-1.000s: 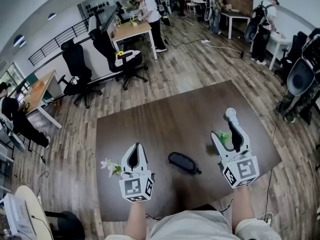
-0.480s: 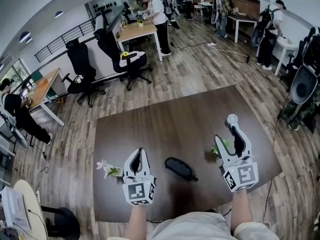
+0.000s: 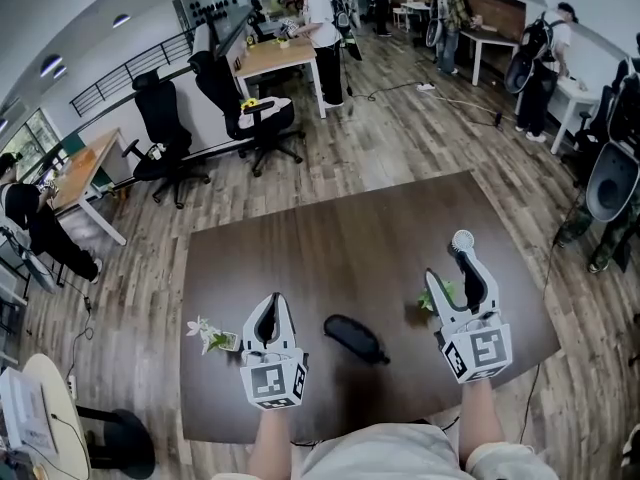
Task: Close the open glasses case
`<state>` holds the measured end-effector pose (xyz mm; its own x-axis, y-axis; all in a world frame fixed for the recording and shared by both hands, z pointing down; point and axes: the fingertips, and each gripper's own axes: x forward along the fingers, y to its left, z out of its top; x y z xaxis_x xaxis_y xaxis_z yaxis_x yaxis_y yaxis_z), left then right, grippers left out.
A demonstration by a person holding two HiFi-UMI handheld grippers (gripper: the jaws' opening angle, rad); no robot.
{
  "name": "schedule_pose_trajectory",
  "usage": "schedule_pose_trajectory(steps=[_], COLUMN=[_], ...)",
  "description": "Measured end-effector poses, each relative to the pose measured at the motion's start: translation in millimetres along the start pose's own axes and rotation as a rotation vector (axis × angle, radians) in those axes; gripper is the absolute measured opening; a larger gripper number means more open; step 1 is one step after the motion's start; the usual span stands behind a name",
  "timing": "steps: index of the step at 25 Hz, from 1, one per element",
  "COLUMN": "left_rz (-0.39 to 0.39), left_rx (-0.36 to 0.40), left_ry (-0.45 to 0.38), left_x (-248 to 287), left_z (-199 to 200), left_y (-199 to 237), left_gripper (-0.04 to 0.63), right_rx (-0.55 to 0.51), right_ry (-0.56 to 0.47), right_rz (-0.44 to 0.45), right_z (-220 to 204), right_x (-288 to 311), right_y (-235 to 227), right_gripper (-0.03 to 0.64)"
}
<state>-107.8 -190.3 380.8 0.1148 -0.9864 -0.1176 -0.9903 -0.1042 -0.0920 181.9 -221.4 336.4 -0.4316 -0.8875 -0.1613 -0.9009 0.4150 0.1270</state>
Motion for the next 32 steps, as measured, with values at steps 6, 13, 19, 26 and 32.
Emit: schedule_pose_trajectory(steps=[6,13,19,26,32], left_rz=[-0.006,-0.002,-0.003,0.006,0.012], left_rx=[0.0,-0.002,-0.003,-0.003,-0.002], left_ry=[-0.001,0.004,0.004,0.004,0.003], left_x=[1.4,0.0,-1.9,-4.6,-5.0], left_z=[-0.5,-4.2,-0.4,1.5,2.4], left_y=[-1.2,1.8,1.0,2.1,4.3], left_gripper=[0.003,0.003,0.003,0.003,0.003], right_rx=[-0.009,-0.013,-0.044,-0.029,-0.044], right_ry=[0.044,0.085,0.119,0.105,0.099], right_rz=[-0.032,-0.035,-0.006,0.0,0.007], right_z=[-9.2,-20.8,-25.4,-20.6,-15.9], right_x=[0.4,2.4,7.6,10.3,13.2], right_y=[-5.5,-0.5,9.3,9.4,11.4], right_gripper=[0.208,0.039,0.0,0.002,0.002])
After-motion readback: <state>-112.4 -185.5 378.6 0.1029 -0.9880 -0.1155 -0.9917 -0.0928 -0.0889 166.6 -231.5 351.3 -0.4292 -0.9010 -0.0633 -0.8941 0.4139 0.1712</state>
